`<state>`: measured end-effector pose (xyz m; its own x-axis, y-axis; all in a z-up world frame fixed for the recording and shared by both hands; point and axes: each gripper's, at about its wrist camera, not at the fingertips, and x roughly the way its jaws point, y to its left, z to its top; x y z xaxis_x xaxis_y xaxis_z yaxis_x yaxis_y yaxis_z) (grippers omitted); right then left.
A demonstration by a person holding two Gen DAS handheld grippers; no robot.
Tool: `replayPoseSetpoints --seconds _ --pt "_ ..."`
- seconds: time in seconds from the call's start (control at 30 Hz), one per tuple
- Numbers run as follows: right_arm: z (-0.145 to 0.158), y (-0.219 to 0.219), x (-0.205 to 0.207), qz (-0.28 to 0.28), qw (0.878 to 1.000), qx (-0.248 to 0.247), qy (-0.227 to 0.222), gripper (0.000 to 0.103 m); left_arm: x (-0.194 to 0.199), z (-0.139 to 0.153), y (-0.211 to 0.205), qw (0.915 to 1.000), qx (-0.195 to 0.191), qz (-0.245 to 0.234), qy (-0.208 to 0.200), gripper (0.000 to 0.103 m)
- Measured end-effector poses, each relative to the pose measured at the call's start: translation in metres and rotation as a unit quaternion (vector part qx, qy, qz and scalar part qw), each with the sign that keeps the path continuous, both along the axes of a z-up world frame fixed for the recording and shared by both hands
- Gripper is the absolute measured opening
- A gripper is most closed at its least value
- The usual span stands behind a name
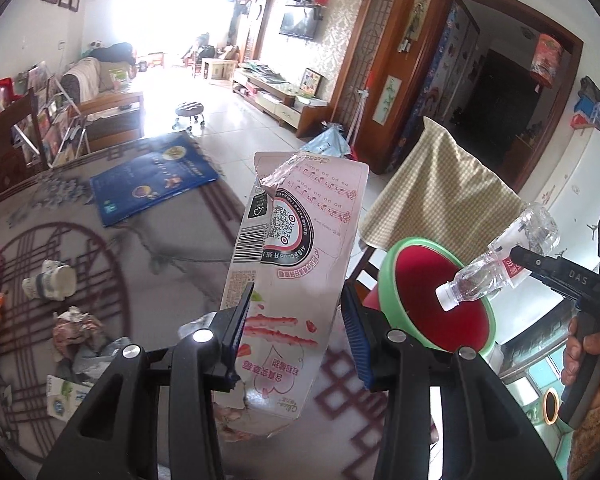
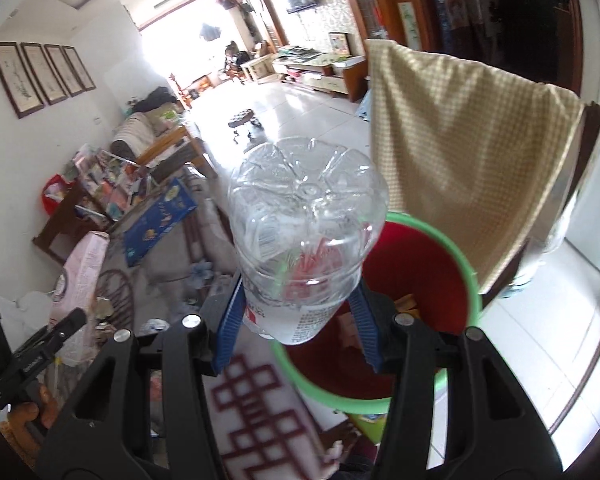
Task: Collect trash
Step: 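Carry the bottle and bag to the red bin and release both inside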
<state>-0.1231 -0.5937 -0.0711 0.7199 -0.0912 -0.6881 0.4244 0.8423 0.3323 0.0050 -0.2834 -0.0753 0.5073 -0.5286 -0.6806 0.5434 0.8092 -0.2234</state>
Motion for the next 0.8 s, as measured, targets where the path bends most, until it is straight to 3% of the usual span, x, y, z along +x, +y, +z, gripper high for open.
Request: replayPoseSetpoints --seconds 0.1,0.23,0.3,0.6,0.8 --pt "-0.009 -0.015 -0.005 -0.01 1.0 -0.001 0.013 0.05 -0.001 -0.002 -0.024 0.9998 0.001 -0.019 0.001 0.04" --pt "-0.015 -0.029 -0.012 -0.019 1.0 0.005 0.015 0.069 -0.005 -0.003 -0.062 0.9985 -0.005 -0.055 0.004 0.04" --pt "-0.016 -0.035 -0.018 -0.024 1.0 -0.001 0.013 0.072 -0.008 -0.004 -0.084 0.9968 -0.008 -0.079 0.006 0.04" --pt "-0.012 -0.064 -0.051 -0.065 0.998 0.0 0.009 0.073 -0.029 -0.02 -0.178 0.9844 -0.006 -0.175 0.011 0.04" --pt "-0.011 -0.072 -0.074 -0.09 0.996 -0.002 0.009 0.074 -0.037 -0.03 -0.207 0.9808 0.014 -0.194 0.007 0.049"
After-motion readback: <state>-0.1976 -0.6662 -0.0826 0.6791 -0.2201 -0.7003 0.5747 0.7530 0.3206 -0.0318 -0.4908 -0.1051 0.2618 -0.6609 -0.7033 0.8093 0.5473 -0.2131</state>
